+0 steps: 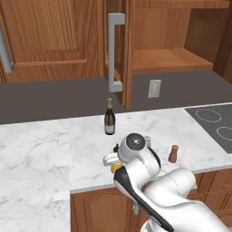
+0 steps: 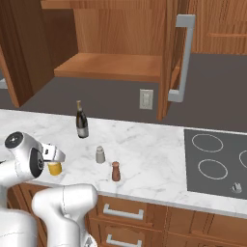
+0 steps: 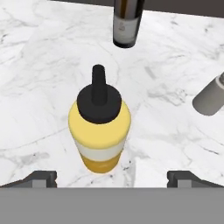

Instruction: There are various items on the counter. Only move the condiments/shakers into the cabinet.

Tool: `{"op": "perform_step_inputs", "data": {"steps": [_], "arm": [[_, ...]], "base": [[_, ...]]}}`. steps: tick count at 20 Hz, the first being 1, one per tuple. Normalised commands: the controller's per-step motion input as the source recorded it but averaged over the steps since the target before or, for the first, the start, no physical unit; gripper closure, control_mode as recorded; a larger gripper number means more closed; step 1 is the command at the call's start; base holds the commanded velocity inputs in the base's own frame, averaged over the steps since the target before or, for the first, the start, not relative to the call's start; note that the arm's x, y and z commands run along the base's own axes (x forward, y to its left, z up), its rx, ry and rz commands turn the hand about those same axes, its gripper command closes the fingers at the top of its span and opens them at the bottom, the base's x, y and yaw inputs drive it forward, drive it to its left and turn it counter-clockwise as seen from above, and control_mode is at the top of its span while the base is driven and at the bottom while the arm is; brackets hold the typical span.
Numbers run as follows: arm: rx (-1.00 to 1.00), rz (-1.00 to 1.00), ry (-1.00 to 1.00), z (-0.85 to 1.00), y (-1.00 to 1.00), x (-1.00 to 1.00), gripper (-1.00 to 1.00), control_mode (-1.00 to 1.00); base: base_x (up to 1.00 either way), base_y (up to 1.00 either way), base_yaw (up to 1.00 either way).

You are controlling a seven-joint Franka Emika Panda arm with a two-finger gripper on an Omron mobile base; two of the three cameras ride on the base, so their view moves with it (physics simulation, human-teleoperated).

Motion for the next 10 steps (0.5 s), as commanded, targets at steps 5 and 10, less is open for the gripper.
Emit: {"op": "perform_step_inputs", "data": {"steps": [5, 10], "arm": [[0.0, 0.0, -0.01, -0.16, 0.01, 0.2, -1.0, -1.0], [0.0, 0.0, -0.01, -0.06, 0.1, 0.16, -1.0, -1.0]], "base": [[0.0, 0.0, 0.0], [0.0, 0.0, 0.0]]}}
